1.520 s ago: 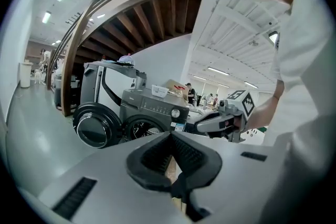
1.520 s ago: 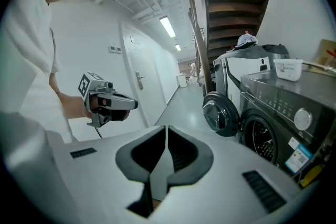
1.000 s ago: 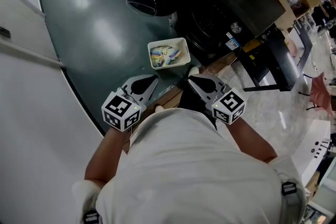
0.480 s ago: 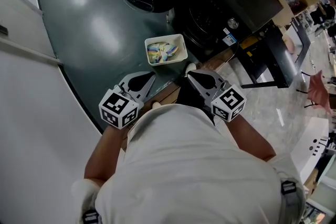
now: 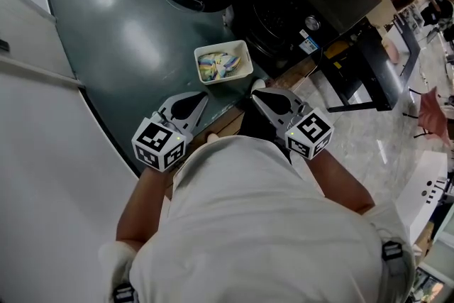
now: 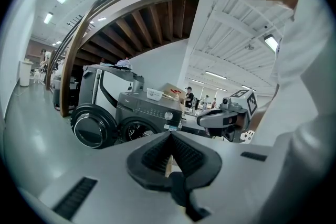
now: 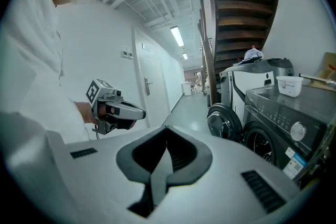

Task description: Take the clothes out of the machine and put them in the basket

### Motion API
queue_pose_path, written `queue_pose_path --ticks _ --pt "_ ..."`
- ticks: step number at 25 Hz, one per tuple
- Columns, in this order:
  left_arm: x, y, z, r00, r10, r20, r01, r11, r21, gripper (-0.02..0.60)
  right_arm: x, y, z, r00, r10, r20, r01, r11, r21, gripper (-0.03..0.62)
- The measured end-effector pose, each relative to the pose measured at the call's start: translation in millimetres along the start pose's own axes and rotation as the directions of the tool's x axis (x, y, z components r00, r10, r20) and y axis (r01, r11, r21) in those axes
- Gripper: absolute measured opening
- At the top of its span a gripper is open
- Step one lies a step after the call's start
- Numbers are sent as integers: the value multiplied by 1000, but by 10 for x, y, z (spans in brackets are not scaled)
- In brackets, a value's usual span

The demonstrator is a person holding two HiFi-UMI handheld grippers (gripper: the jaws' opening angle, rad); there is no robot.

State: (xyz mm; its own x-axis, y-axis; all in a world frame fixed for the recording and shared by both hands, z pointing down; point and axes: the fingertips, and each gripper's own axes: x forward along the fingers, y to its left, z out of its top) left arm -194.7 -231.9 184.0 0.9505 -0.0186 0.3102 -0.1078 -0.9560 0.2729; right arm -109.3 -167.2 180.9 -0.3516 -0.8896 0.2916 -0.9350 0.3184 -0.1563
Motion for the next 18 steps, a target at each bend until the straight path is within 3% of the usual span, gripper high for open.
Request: queue_pose_path --ticks 18 --pt "-36 30 -125 1000 1 -26 -1 1000 -19 -3 -3 55 -22 999 8 -31 -8 1000 -19 5"
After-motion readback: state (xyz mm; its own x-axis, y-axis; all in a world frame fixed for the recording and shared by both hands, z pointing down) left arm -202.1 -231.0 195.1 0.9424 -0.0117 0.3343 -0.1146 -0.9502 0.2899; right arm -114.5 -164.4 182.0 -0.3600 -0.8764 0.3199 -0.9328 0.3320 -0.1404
